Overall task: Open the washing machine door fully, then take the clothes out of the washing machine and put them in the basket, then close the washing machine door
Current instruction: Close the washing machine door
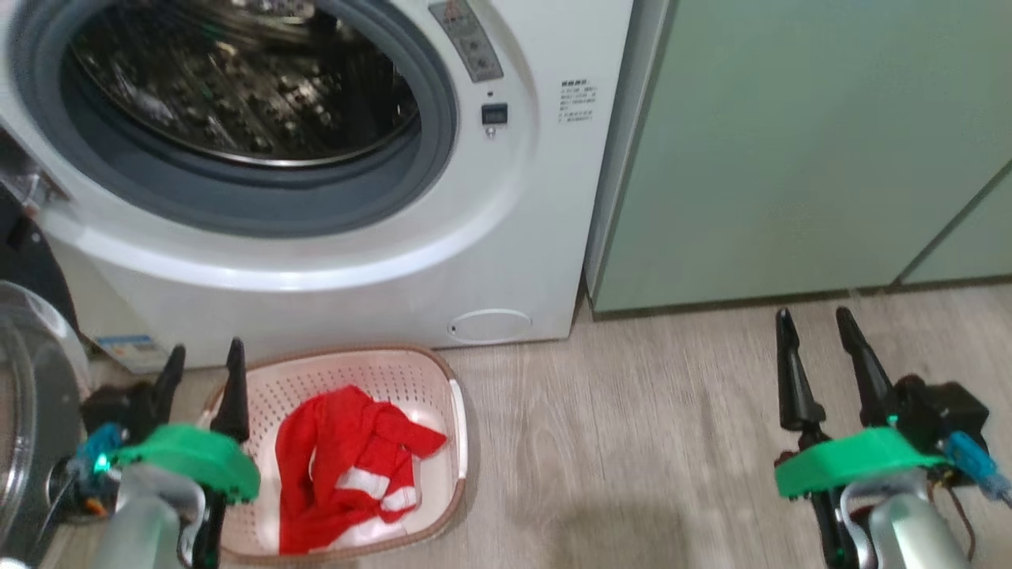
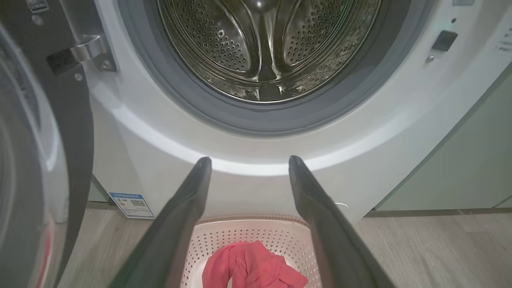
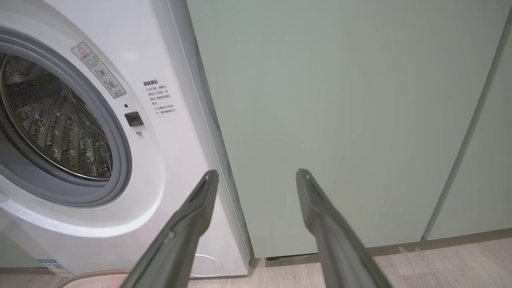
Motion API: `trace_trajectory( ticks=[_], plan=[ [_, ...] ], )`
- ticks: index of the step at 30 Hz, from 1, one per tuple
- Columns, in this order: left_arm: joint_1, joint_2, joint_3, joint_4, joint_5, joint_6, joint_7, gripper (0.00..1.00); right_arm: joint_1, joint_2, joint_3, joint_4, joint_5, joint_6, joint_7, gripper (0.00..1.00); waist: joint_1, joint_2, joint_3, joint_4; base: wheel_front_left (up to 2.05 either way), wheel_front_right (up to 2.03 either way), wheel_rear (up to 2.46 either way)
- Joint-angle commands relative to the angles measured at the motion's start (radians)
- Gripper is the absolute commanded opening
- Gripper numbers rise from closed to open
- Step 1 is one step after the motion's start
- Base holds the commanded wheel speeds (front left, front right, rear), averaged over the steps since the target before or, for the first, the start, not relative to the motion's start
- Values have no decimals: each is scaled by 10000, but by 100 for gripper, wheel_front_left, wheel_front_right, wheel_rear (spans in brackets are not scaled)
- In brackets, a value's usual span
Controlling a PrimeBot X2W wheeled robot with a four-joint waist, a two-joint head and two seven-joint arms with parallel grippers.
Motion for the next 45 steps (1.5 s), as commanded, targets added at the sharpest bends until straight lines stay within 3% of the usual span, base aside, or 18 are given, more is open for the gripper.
trace_trajectory(
  ticks=[1,13,31,45],
  plan=[
    [16,226,509,-472,116,-66,-93,100,112,42,144,-248,40,63,-61,100,1,-1,-420,24,0,0,0],
    [1179,-84,1021,-1372,664,-104,-93,100,579,83,-65,-200,18,63,-61,100,1,-1,-1062,150,0,0,0],
    [1205,-70,1155,-1404,950,-188,-93,100,620,133,-62,-262,17,63,-61,100,1,-1,-1159,224,-3,3,0],
    [1157,-86,1211,-1352,1021,-217,-93,100,660,151,-93,-206,27,63,-61,100,1,-1,-1169,220,-145,145,0]
  ],
)
